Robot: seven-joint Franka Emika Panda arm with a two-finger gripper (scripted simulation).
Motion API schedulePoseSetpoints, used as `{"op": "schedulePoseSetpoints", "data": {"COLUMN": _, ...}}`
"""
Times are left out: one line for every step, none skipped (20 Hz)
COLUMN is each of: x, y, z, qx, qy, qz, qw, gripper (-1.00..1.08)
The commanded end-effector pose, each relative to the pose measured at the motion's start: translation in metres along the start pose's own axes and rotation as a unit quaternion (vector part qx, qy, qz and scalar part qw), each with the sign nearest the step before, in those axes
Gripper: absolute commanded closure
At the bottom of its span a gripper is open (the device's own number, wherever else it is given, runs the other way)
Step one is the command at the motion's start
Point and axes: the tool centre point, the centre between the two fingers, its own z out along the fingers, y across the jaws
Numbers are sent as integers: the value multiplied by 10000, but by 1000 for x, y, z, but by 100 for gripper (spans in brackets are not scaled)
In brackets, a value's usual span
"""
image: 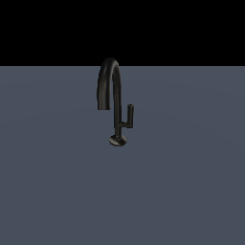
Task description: Turn on the faucet by rotating a designated handle.
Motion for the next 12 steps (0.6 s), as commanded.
{"op": "schedulePoseSetpoints", "data": {"x": 0, "y": 0, "z": 0, "qx": 0, "qy": 0, "qz": 0, "qw": 10000, "gripper": 108}}
{"op": "schedulePoseSetpoints", "data": {"x": 0, "y": 0, "z": 0, "qx": 0, "qy": 0, "qz": 0, "qw": 10000, "gripper": 108}}
{"op": "schedulePoseSetpoints", "data": {"x": 1, "y": 0, "z": 0, "qx": 7, "qy": -6, "qz": 8, "qw": 10000, "gripper": 108}}
{"op": "schedulePoseSetpoints", "data": {"x": 1, "y": 0, "z": 0, "qx": 15, "qy": -14, "qz": 17, "qw": 10000, "gripper": 108}}
{"op": "schedulePoseSetpoints", "data": {"x": 2, "y": 0, "z": 0, "qx": 27, "qy": -25, "qz": 31, "qw": 10000, "gripper": 108}}
{"op": "schedulePoseSetpoints", "data": {"x": 3, "y": 0, "z": 1, "qx": 43, "qy": -39, "qz": 47, "qw": 10000, "gripper": 108}}
{"op": "schedulePoseSetpoints", "data": {"x": 5, "y": 0, "z": 1, "qx": 61, "qy": -56, "qz": 69, "qw": 9999, "gripper": 108}}
{"op": "schedulePoseSetpoints", "data": {"x": 7, "y": -1, "z": 1, "qx": 84, "qy": -77, "qz": 93, "qw": 9999, "gripper": 108}}
{"op": "schedulePoseSetpoints", "data": {"x": 9, "y": -1, "z": 2, "qx": 110, "qy": -100, "qz": 122, "qw": 9998, "gripper": 108}}
{"op": "schedulePoseSetpoints", "data": {"x": 11, "y": -1, "z": 2, "qx": 139, "qy": -127, "qz": 155, "qw": 9997, "gripper": 108}}
{"op": "schedulePoseSetpoints", "data": {"x": 14, "y": -1, "z": 3, "qx": 172, "qy": -157, "qz": 192, "qw": 9995, "gripper": 108}}
{"op": "schedulePoseSetpoints", "data": {"x": 17, "y": -1, "z": 3, "qx": 208, "qy": -191, "qz": 232, "qw": 9993, "gripper": 108}}
